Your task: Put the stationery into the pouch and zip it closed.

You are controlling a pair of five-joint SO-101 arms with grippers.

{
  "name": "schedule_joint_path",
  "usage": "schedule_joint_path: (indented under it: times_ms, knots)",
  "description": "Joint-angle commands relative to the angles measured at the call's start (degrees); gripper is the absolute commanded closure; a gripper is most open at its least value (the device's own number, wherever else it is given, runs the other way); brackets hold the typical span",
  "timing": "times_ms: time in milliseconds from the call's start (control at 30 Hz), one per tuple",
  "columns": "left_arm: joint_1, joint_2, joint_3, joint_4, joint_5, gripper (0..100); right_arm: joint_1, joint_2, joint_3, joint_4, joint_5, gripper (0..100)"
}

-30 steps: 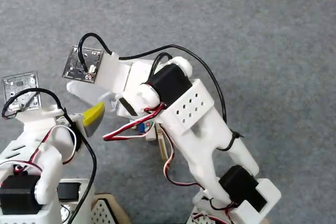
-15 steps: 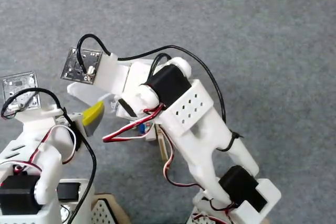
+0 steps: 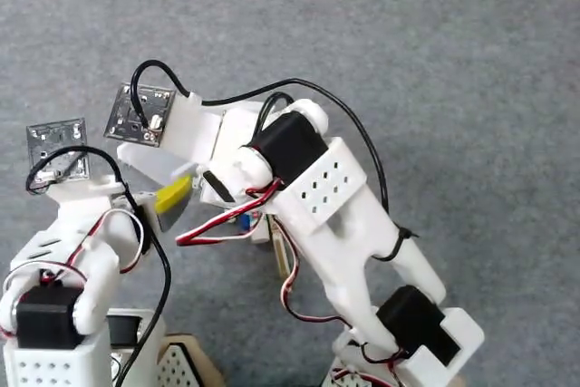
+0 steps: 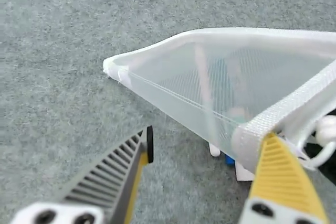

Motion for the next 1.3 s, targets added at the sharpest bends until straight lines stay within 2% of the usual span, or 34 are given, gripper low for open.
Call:
schedule_joint_path:
  times_ms: [0,167,333,400,633,833,1267]
  knots:
    - [0.48,-0.09,0.40,-2.02,-0.18,68,-0.88,-2.68,-1.63,-0.62,-0.44,98.6]
    - [0.48,-0.09,0.75,-2.02,-0.18,69,-0.88,-2.68,-1.63,-0.62,-0.44,98.6]
    - [0.48,0.09,0.84,-3.16,-5.10,83,-0.88,-2.68,-1.80,-0.62,-0.44,98.6]
    - [0.48,0.00,1.71,-3.25,-4.22,89,-0.88,-2.68,-1.71,-0.62,-0.44,98.6]
    - [0.66,-0.18,2.59,-3.25,-3.43,97,-0.88,-2.68,-1.63,-0.62,-0.44,98.5]
    - [0.48,-0.18,0.75,-2.81,-3.43,97,-0.35,-2.77,-1.63,-0.62,-0.26,98.5]
    - [0.40,-0.18,0.22,-2.73,-3.34,97,10.55,-2.42,-1.54,-0.70,-0.44,98.6]
